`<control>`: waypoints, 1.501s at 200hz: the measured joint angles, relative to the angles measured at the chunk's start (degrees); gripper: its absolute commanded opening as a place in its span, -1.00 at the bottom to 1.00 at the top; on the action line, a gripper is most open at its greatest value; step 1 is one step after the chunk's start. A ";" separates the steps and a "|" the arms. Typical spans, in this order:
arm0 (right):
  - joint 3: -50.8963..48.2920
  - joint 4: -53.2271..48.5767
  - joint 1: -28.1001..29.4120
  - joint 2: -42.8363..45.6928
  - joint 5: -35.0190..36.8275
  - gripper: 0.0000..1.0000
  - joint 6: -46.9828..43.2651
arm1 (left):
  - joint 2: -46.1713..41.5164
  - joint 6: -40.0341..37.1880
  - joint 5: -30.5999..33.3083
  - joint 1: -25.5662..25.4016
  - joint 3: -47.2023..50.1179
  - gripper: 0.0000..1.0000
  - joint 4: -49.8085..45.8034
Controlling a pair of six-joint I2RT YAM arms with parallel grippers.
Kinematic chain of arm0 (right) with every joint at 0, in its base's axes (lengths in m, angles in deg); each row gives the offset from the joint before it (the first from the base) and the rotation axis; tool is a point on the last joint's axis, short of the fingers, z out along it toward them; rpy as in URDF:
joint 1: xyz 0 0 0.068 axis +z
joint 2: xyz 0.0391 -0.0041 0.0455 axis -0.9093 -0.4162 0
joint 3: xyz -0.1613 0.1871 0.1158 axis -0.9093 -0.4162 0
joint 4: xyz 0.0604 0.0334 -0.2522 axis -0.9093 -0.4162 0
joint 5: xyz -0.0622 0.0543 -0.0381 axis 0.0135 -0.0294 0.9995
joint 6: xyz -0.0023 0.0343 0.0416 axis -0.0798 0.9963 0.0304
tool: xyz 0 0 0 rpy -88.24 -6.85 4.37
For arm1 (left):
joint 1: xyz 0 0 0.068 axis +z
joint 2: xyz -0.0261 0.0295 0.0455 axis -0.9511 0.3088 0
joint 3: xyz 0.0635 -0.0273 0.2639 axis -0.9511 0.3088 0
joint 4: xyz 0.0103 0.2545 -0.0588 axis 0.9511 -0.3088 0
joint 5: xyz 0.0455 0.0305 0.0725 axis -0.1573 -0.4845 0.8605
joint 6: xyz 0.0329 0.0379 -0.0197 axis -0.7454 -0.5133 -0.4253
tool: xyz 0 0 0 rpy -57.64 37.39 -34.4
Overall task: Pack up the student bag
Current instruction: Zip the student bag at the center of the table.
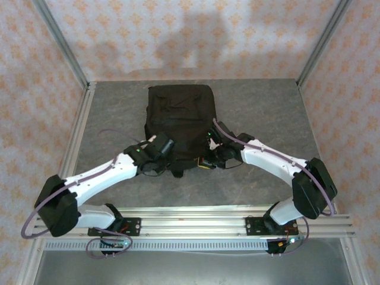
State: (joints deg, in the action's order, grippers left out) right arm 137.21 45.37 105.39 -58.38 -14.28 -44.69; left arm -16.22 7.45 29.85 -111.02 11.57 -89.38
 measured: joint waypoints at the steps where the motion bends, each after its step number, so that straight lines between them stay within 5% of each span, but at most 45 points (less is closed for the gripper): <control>1: 0.04 0.02 0.00 0.00 -0.02 -1.00 -0.02 | -0.15 -0.02 -0.04 0.15 0.11 -0.93 -0.02; 48: 2.75 1.16 1.38 -3.58 -1.07 -1.00 -0.22 | -6.34 -7.08 -1.62 7.96 2.71 -0.84 -3.52; 91: 4.72 1.07 2.49 -6.29 -1.25 -1.00 -0.15 | -8.13 -11.15 -2.25 9.44 1.86 -0.13 -7.93; 136: 4.72 1.01 2.51 -6.73 -1.25 -1.00 0.04 | -9.16 -6.51 -3.52 4.55 1.84 0.11 -8.09; 179: 4.72 1.25 2.51 -6.73 -1.25 -1.00 0.72 | -3.37 -0.20 -2.95 -1.75 -0.92 0.14 -6.56; 242: 4.46 2.54 2.51 -6.73 -1.27 -1.00 2.03 | 6.21 4.81 -0.20 -2.75 -3.80 -0.05 -0.33; 300: 3.87 3.52 2.60 -6.73 -1.29 -1.00 2.25 | 6.99 6.12 1.29 -3.28 -2.49 -0.90 1.55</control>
State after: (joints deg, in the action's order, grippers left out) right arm 141.08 48.89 108.00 -65.11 -15.57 -42.44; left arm -9.22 13.57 31.14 -114.30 9.08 -87.83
